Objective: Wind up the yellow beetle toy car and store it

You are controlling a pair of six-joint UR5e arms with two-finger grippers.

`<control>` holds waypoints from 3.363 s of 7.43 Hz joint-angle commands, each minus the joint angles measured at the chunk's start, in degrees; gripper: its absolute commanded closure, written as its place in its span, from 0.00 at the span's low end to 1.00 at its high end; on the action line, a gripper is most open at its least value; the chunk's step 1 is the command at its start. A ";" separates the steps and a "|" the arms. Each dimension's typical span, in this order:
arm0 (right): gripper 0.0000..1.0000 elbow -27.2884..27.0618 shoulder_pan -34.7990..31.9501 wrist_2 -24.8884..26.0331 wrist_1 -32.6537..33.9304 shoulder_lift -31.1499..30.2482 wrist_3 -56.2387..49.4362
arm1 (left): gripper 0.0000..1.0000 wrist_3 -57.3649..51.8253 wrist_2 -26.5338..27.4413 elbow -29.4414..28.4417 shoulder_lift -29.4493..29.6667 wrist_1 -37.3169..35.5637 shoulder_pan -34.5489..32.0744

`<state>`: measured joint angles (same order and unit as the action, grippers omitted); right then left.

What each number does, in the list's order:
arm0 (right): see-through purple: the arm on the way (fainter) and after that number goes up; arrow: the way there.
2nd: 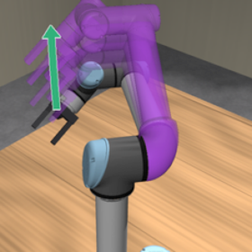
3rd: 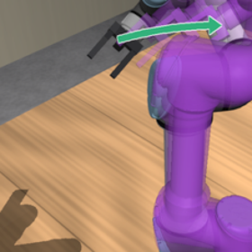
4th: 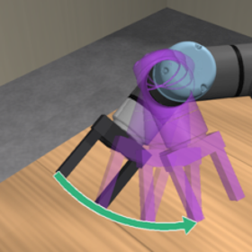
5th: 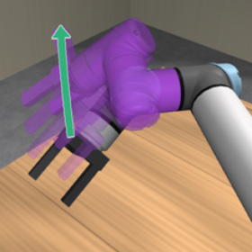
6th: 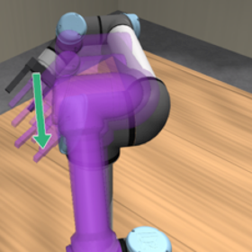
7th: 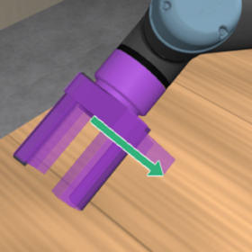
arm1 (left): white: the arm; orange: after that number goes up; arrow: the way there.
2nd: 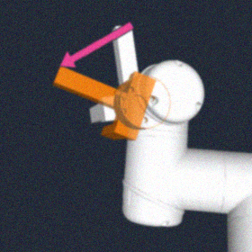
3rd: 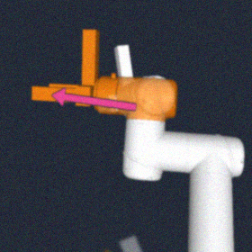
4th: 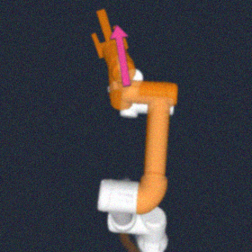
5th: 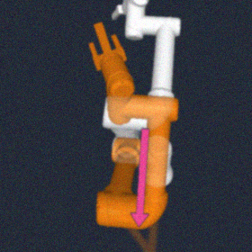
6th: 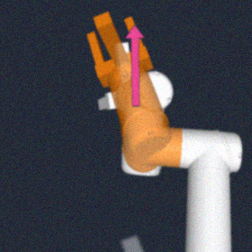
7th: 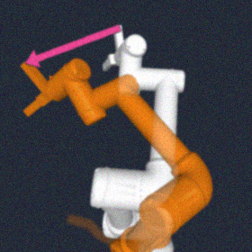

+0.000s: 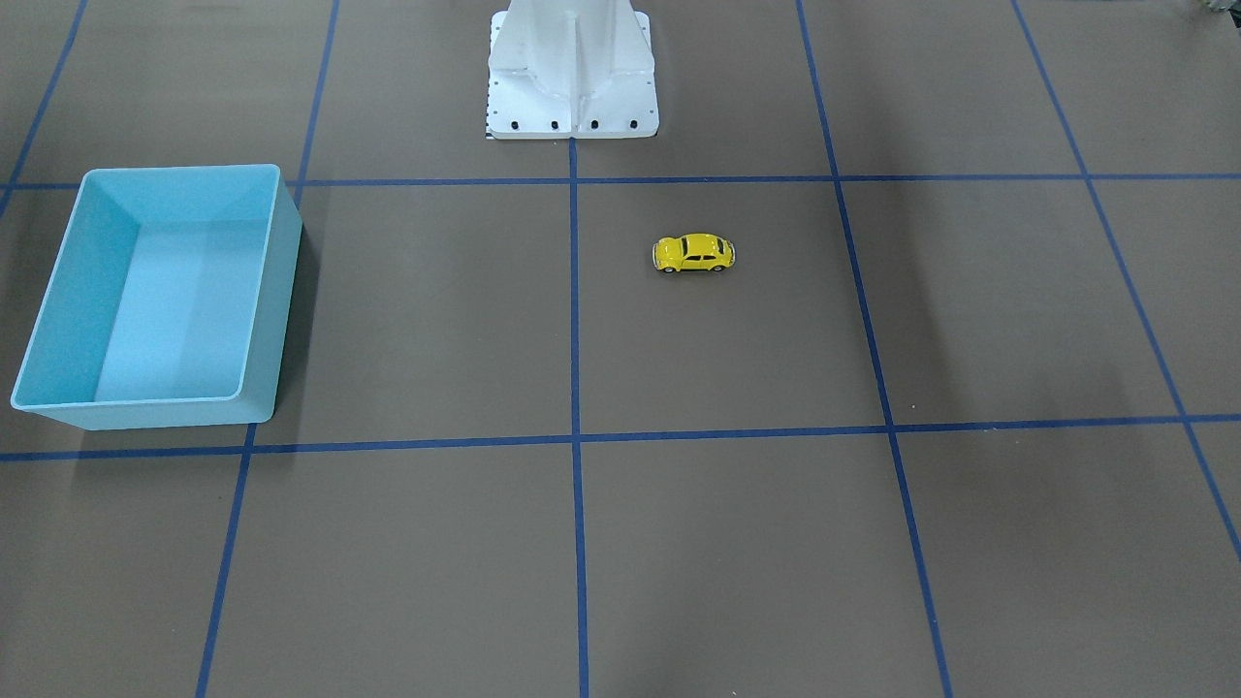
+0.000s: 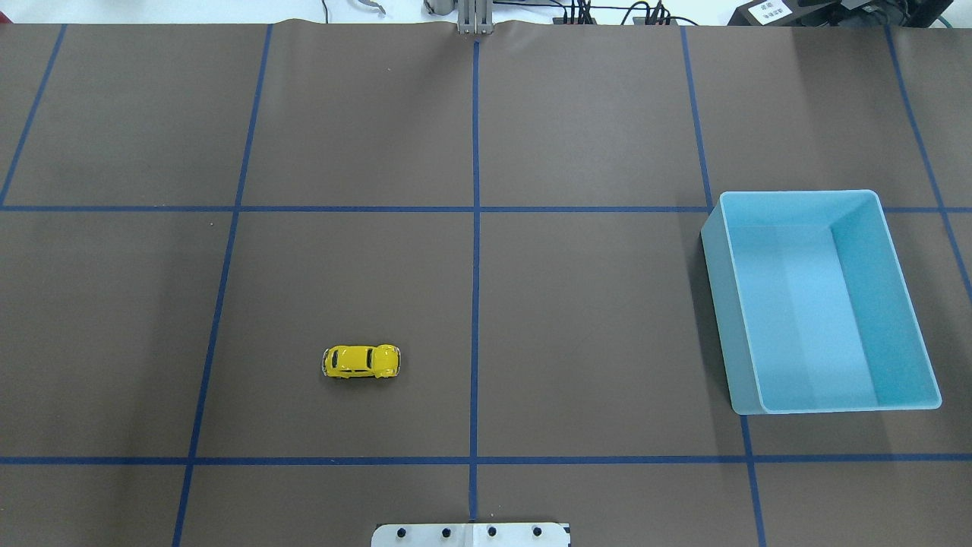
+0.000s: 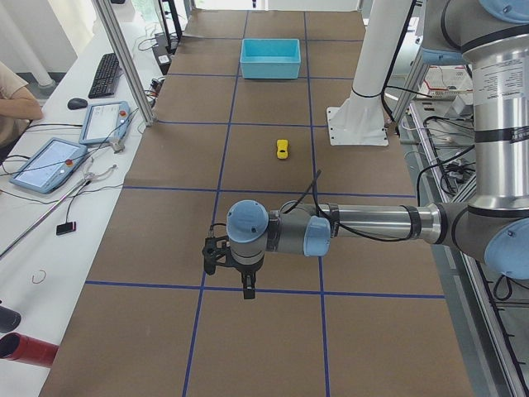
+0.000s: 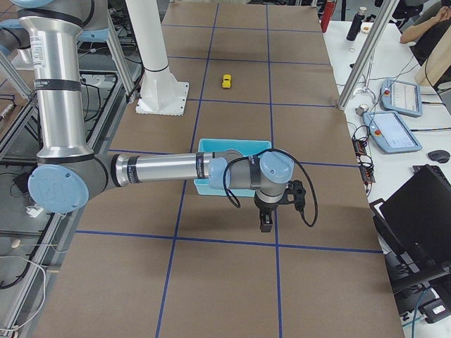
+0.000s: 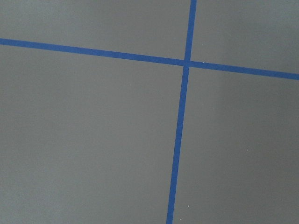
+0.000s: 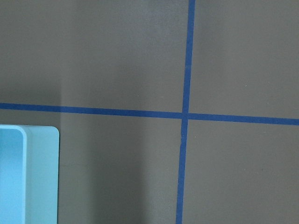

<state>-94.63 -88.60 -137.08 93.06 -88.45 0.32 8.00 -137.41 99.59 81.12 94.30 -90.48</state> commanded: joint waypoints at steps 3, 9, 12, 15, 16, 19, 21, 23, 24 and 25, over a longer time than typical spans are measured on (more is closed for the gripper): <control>0.00 -2.05 -0.16 0.23 -0.07 -1.72 0.12 | 0.00 0.00 -0.05 3.58 3.85 0.00 6.96; 0.00 -2.05 -0.25 0.50 0.02 -1.81 0.29 | 0.00 -0.43 0.83 7.19 25.63 1.14 32.62; 0.00 -1.96 -0.25 0.41 -0.16 -1.90 0.29 | 0.00 -0.52 4.33 11.91 26.20 6.07 42.82; 0.00 -1.96 -0.34 0.41 -0.16 -1.90 0.38 | 0.00 -12.64 14.58 14.93 26.37 6.07 52.22; 0.00 -2.05 -0.34 0.41 -0.16 -1.99 0.38 | 0.00 -18.83 16.63 15.02 26.81 5.89 52.86; 0.00 -2.05 -0.34 0.41 -0.16 -1.99 0.29 | 0.00 -28.21 25.51 11.17 30.14 5.63 59.17; 0.00 -2.05 -0.34 0.41 -0.16 -1.99 0.38 | 0.00 -24.45 26.31 9.40 32.77 3.71 62.43; 0.00 -2.05 -0.34 0.41 -0.16 -1.99 0.38 | 0.01 -24.08 29.12 7.56 34.10 0.19 65.25; 0.00 -2.05 -0.34 0.41 -0.16 -1.99 0.38 | 0.02 -24.08 29.39 6.07 35.67 -1.39 65.26; 0.00 -2.05 -0.34 0.41 -0.16 -1.99 0.38 | 0.02 -24.08 32.18 5.18 36.99 -2.62 66.13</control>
<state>-96.68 -88.94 -136.67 92.90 -90.44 0.70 -16.14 -107.64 106.17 116.45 93.44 -25.25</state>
